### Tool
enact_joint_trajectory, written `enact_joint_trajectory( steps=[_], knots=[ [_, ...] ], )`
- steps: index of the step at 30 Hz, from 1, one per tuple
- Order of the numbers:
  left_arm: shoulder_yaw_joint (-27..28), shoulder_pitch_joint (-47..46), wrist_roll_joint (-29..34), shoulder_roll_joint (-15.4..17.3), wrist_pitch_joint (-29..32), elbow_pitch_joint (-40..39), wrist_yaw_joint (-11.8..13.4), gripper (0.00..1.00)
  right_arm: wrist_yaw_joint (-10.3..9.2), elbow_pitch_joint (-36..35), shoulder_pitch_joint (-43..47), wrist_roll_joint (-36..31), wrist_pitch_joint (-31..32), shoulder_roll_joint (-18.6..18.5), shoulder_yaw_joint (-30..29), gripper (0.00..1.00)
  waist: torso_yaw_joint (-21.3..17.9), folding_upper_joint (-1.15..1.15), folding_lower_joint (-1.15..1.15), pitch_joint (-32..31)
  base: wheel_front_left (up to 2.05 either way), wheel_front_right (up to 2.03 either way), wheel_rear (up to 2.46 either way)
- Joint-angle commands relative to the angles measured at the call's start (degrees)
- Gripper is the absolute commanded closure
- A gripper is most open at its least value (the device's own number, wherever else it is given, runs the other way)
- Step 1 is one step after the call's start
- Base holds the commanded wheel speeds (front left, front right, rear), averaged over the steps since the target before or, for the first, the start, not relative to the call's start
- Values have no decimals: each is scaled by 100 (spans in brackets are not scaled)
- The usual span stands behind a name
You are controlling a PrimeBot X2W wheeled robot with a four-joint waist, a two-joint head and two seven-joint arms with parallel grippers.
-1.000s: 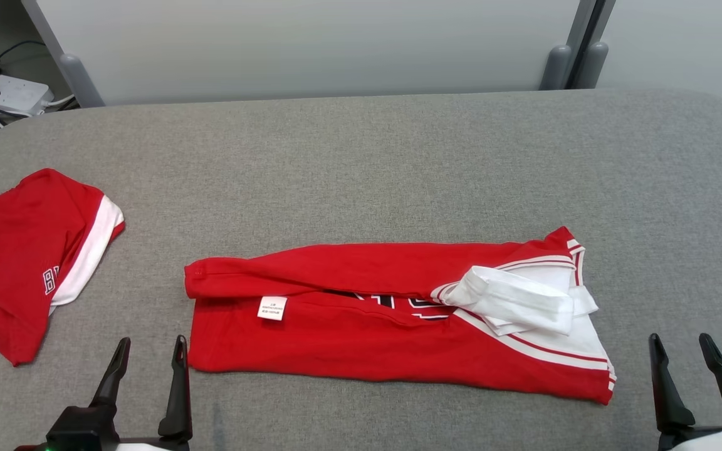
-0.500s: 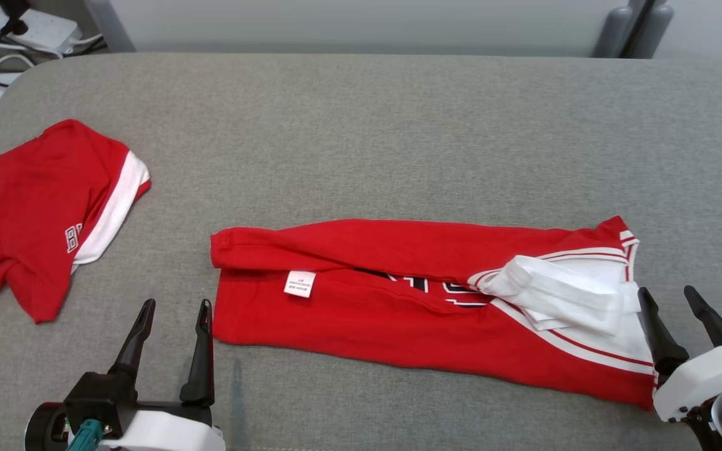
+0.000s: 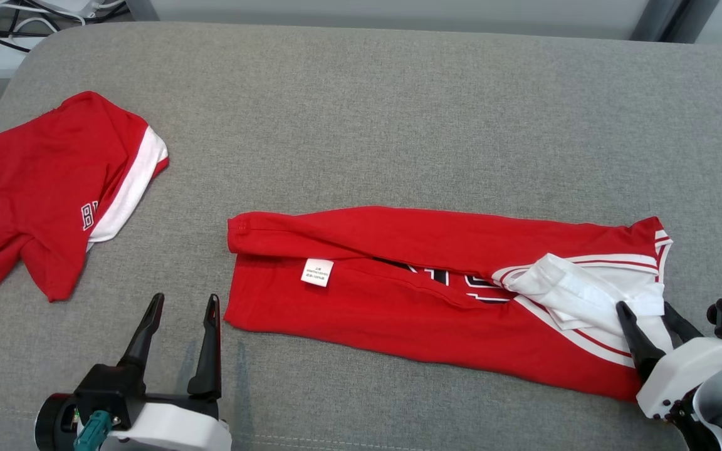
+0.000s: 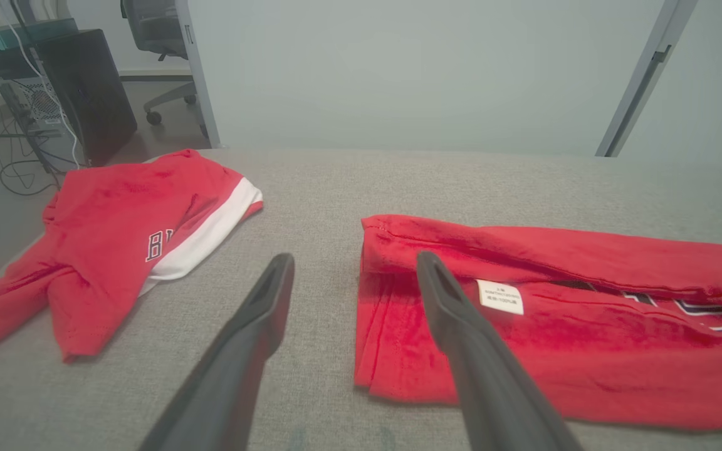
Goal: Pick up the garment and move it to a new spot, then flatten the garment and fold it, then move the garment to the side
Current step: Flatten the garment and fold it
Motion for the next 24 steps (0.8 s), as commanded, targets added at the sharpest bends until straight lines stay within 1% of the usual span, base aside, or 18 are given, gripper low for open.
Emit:
enact_joint_trajectory(
  steps=[1, 6, 8, 9, 10, 11, 14, 16, 19, 24],
  knots=[
    [259, -310, 69, 78, -67, -90, -67, 0, 0, 76, -90, 125, 136, -44, 187, 0, 4, 0, 0, 8, 0, 0, 0],
    [299, -324, 82, 59, -72, -42, -127, 0, 0, 221, -178, 452, 513, -20, 497, 0, -12, 0, 0, 8, 0, 0, 0],
    [307, -330, 87, 46, -74, -27, -151, 0, 0, 214, -192, 584, 648, -44, 610, 58, -19, 0, 0, 7, 0, 0, 0],
    [307, -330, 87, 46, -74, -27, -151, 0, 0, 214, -192, 584, 648, -44, 610, 58, -19, 0, 0, 7, 0, 0, 0],
    [310, -336, 87, 36, -74, -24, -166, 0, 0, 209, -189, 662, 730, -52, 655, 86, -23, 0, 0, 8, 0, 0, 0],
    [316, -340, 89, 29, -75, -20, -175, 0, 0, 204, -190, 708, 802, -79, 693, 100, -28, 0, 0, 14, 0, 0, 0],
    [342, -347, 96, 6, -76, -4, -195, 0, 0, 158, -202, 811, 890, -168, 745, 100, -54, 0, 0, 32, 0, 0, 0],
    [367, -343, 98, -10, -77, 6, -206, 0, 0, 141, -221, 855, 851, -252, 672, 100, -82, 0, 0, 46, 0, 0, 0],
    [393, -337, 97, -36, -78, 17, -236, 0, 0, 184, -265, 858, 720, -449, 368, 100, -127, 0, 0, 58, 0, 0, 0],
    [429, -337, 126, -63, -79, 29, -274, 0, 0, 354, -277, 787, 466, -838, -324, 100, -200, 0, 0, 59, 0, 0, 0]
  ],
)
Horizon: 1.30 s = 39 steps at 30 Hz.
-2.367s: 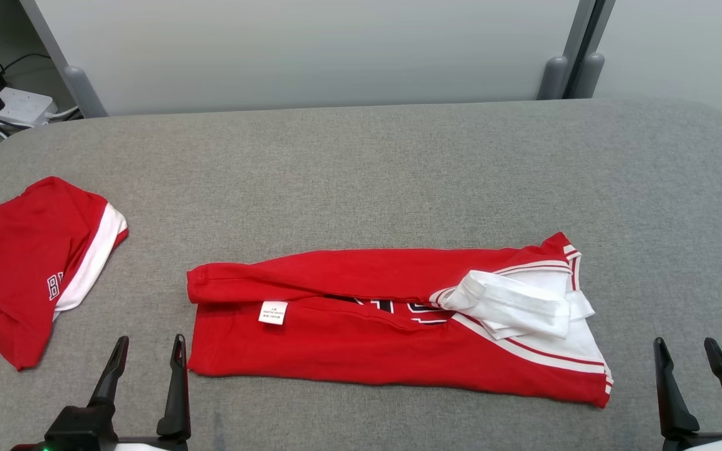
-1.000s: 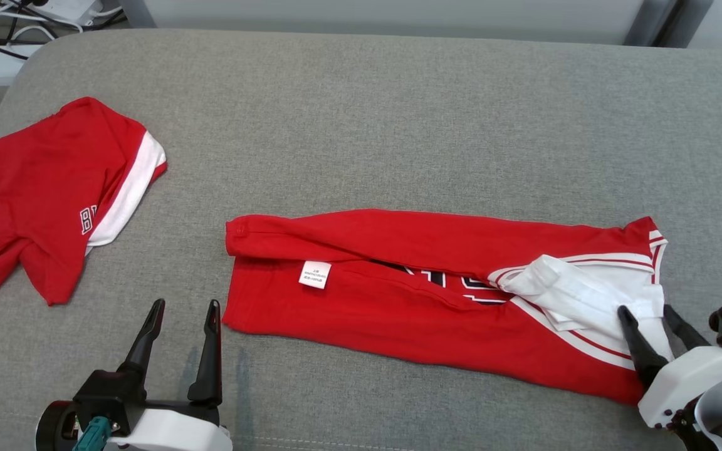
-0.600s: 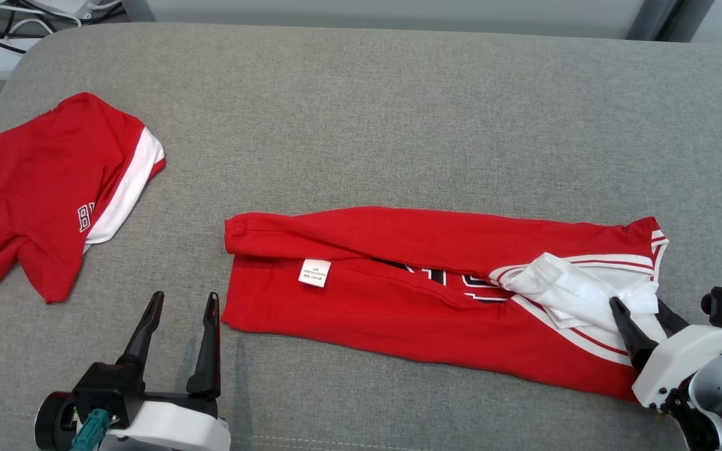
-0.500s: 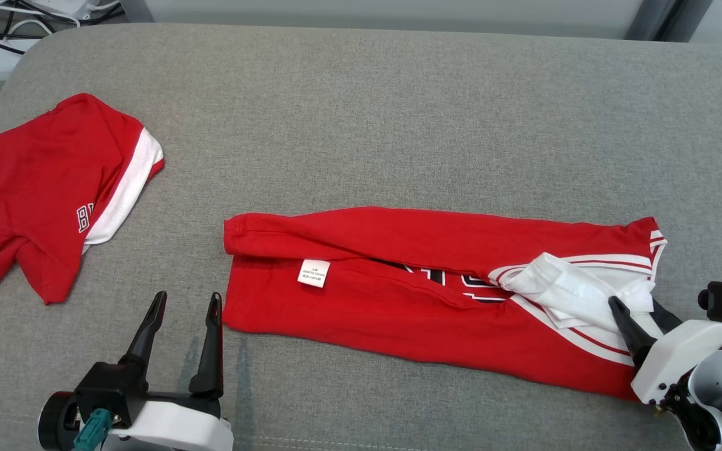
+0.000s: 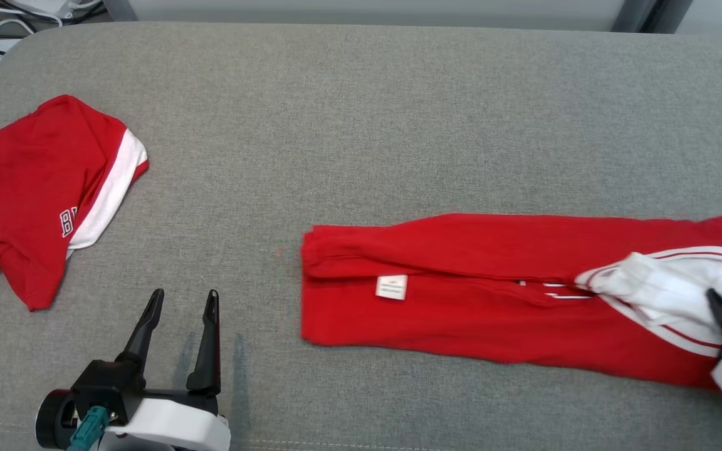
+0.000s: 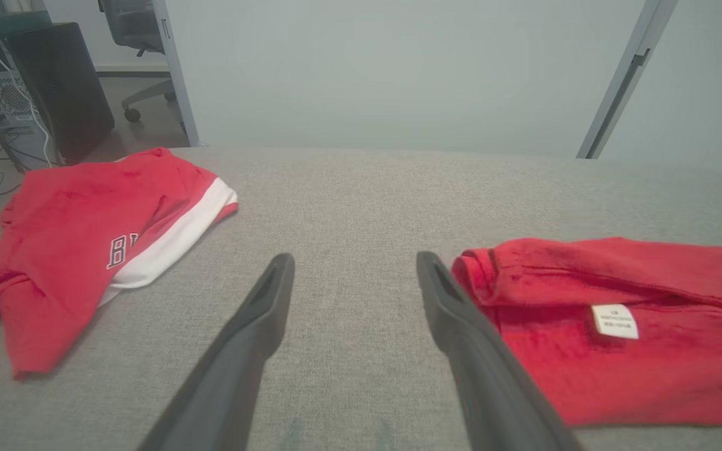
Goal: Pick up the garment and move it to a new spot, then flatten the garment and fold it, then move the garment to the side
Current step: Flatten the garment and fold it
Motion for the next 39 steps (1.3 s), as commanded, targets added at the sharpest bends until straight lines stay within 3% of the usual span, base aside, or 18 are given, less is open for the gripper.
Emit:
enact_joint_trajectory(
  steps=[1, 8, 11, 17, 23, 27, 38, 39],
  knots=[
    [245, -289, 43, 93, -75, -100, -33, 0, -42, -2, 80, -78, -125, -327, -145, 100, -28, 0, 0, 2, 0, 0, 0],
    [318, -287, 67, 82, -76, -106, -67, 0, -42, -237, -2, -49, -188, -276, -504, 100, -214, 0, 0, -2, 0, 0, 0],
    [331, -288, 75, 88, -76, -104, -90, 0, -42, -727, -106, 638, -149, 125, -650, 100, -282, 0, 0, -28, 0, 0, 0],
    [340, -282, 67, 101, -76, -96, -102, 0, -42, -2423, -59, 1606, 307, 576, -184, 100, -375, 0, 0, -82, 0, 0, 0],
    [303, -371, 66, 99, -58, -92, -133, 0, -42, -3439, -170, 1816, 751, 1127, 745, 100, -343, 0, 0, -53, 0, 0, 0],
    [257, -430, 69, 69, -56, -74, -162, 0, -42, -3355, -280, 1688, 942, 1533, 1376, 100, -235, 0, 0, -41, 0, 0, 0],
    [127, -574, 6, -129, -33, 85, -273, 0, -42, -2195, -769, 1146, 651, 1830, 2480, 100, 156, 0, 0, 73, 0, 0, 0],
    [129, -590, -1, -135, -34, 111, -285, 0, -42, -2062, -819, 1151, 617, 1842, 2566, 83, 178, 0, 0, 80, 0, 0, 0]
  ],
)
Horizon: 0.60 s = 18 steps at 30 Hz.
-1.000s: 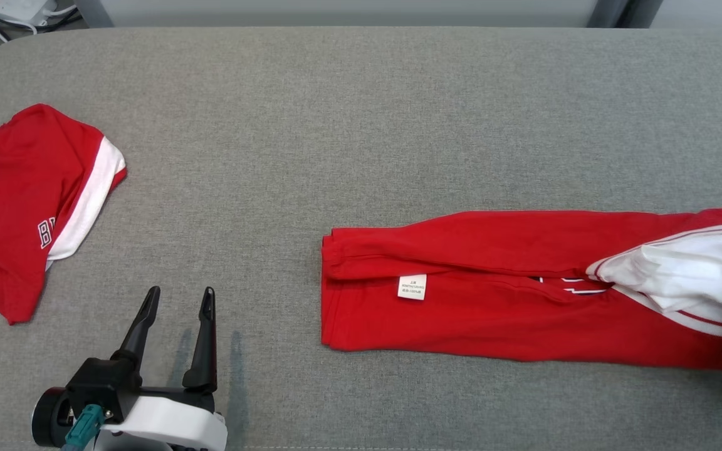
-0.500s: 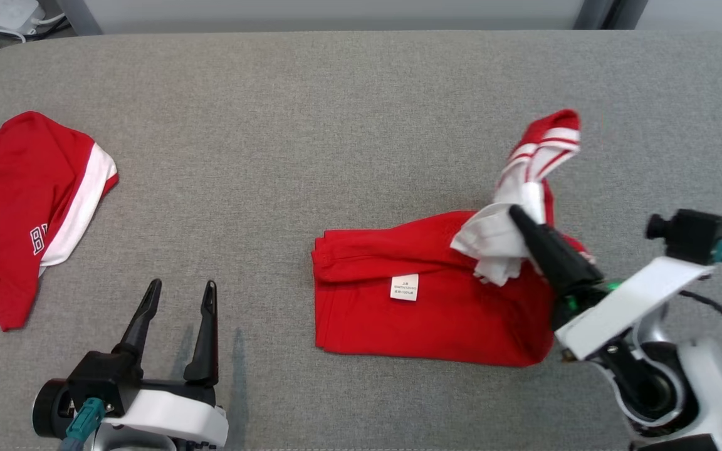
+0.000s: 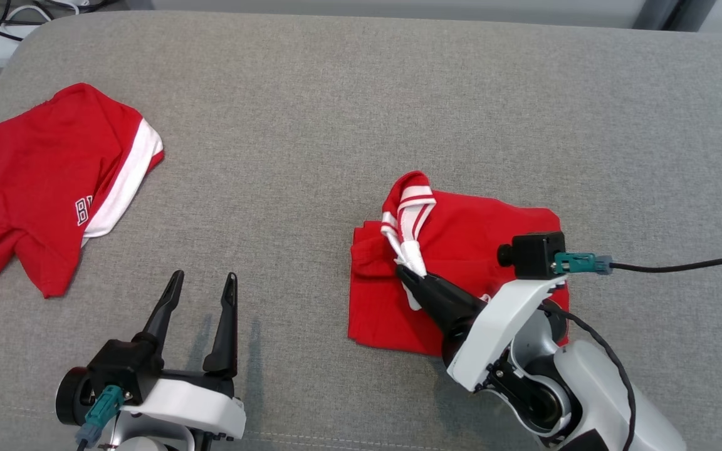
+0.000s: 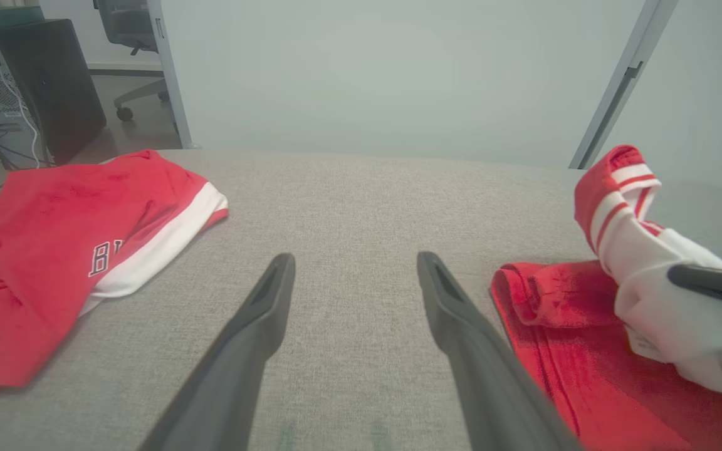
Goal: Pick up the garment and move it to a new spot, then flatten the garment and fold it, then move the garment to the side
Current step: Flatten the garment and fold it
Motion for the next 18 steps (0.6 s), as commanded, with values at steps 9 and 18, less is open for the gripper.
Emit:
enact_joint_trajectory(
  steps=[9, 18],
  knots=[
    [229, -267, 1, 70, -57, -14, -51, 0, 8, -61, -294, 630, -517, 130, 526, 0, 56, 0, 0, -39, 0, 0, 0],
    [335, -175, 40, 135, -69, -30, -6, 0, 8, -1091, 168, 167, -2005, -723, -579, 0, -113, 0, 0, -225, 0, 0, 0]
  ],
)
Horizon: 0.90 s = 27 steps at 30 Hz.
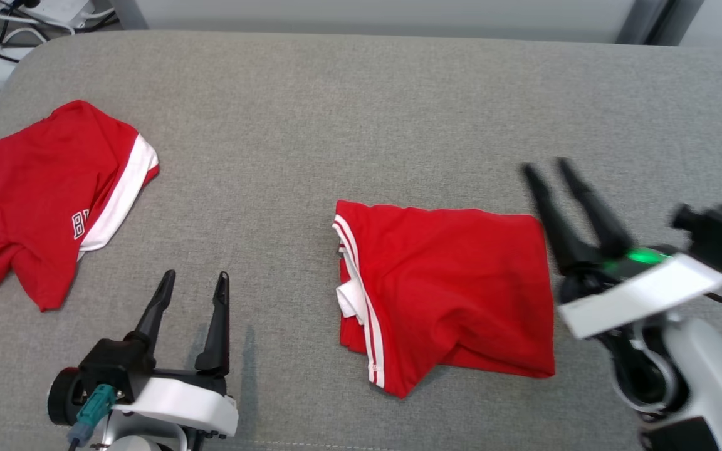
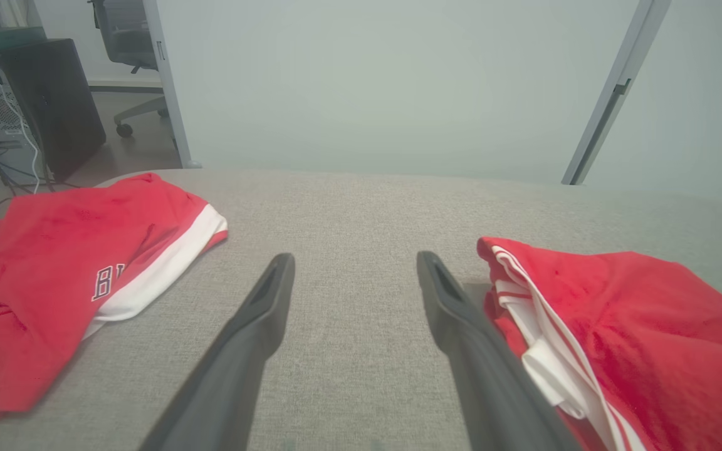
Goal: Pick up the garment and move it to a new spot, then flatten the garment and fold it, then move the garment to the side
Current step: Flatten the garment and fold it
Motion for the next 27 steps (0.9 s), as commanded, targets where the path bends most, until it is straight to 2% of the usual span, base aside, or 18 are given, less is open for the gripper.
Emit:
enact_joint_trajectory(
  steps=[1, 4, 5, 9, 14, 27],
  knots=[
    [265, -147, 39, 171, -63, -122, 46, 0, 8, -141, 247, -202, -190, -68, -91, 0, -66, 0, 0, -62, 0, 0, 0],
    [336, -98, 31, 233, -64, -151, 84, 0, 8, 17, 605, -870, -536, -322, -694, 0, -164, 0, 0, -129, 0, 0, 0],
    [379, -72, 22, 273, -64, -173, 112, 0, 8, 105, 809, -1374, -683, -416, -1033, 0, -227, 0, 0, -170, 0, 0, 0],
    [433, -3, 2, 325, -51, -234, 173, 0, 8, 184, 1199, -2215, -829, -384, -1573, 0, -339, 0, 0, -243, 0, 0, 0],
    [476, 138, -44, 371, 0, -269, 254, 0, 8, 87, 1653, -3015, -853, -198, -1978, 0, -435, 0, 0, -369, 0, 0, 0],
    [610, 483, 10, 478, -26, -341, 439, 0, 8, 409, 2272, -3284, -856, 27, -2120, 0, -437, 0, 0, -643, 0, 0, 0]
  ],
)
